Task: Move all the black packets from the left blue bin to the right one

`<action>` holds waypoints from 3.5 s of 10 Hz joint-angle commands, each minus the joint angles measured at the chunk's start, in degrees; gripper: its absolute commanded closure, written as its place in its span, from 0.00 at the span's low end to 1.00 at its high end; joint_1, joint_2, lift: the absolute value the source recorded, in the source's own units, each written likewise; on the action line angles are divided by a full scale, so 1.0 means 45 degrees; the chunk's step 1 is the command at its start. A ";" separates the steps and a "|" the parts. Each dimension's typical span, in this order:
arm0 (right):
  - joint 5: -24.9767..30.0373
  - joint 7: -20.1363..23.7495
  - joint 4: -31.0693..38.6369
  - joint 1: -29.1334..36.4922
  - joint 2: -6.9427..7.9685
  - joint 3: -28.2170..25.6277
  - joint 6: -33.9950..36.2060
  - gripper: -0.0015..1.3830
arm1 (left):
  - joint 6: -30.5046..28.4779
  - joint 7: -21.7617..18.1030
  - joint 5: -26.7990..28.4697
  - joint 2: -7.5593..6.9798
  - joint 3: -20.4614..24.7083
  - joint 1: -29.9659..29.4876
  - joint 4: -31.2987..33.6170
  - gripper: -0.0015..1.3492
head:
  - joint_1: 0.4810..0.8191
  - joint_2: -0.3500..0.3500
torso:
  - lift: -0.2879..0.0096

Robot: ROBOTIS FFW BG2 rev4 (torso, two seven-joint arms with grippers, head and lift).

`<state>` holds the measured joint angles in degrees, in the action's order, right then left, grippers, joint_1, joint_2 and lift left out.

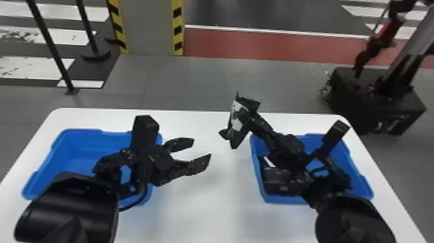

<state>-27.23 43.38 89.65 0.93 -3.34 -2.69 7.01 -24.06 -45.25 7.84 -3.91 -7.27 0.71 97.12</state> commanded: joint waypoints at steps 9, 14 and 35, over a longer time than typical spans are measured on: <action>0.1402 -0.2921 0.1344 0.3699 -0.1290 -0.3620 -0.0464 0.02 | 0.2005 -0.0219 -0.1644 0.0712 0.6068 -0.5189 0.4402 0.14 | 0.63 0.29 | 0.60; 0.4585 -0.4132 0.6281 0.7230 0.0546 -0.3620 -0.1589 0.17 | 0.3755 0.0524 -0.2836 0.0902 0.6752 -0.6845 0.4746 0.14 | 0.63 0.44 | 0.60; 0.5035 -0.4992 1.0531 1.2824 0.0753 -0.2116 -0.2745 0.17 | 0.7630 0.3785 -0.3363 0.0902 0.5541 -1.1126 0.6996 0.14 | 0.63 0.57 | 0.60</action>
<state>-4.52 20.91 137.09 58.72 0.00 -12.23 -5.33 10.34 -28.21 -7.22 0.00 17.63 -49.31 128.60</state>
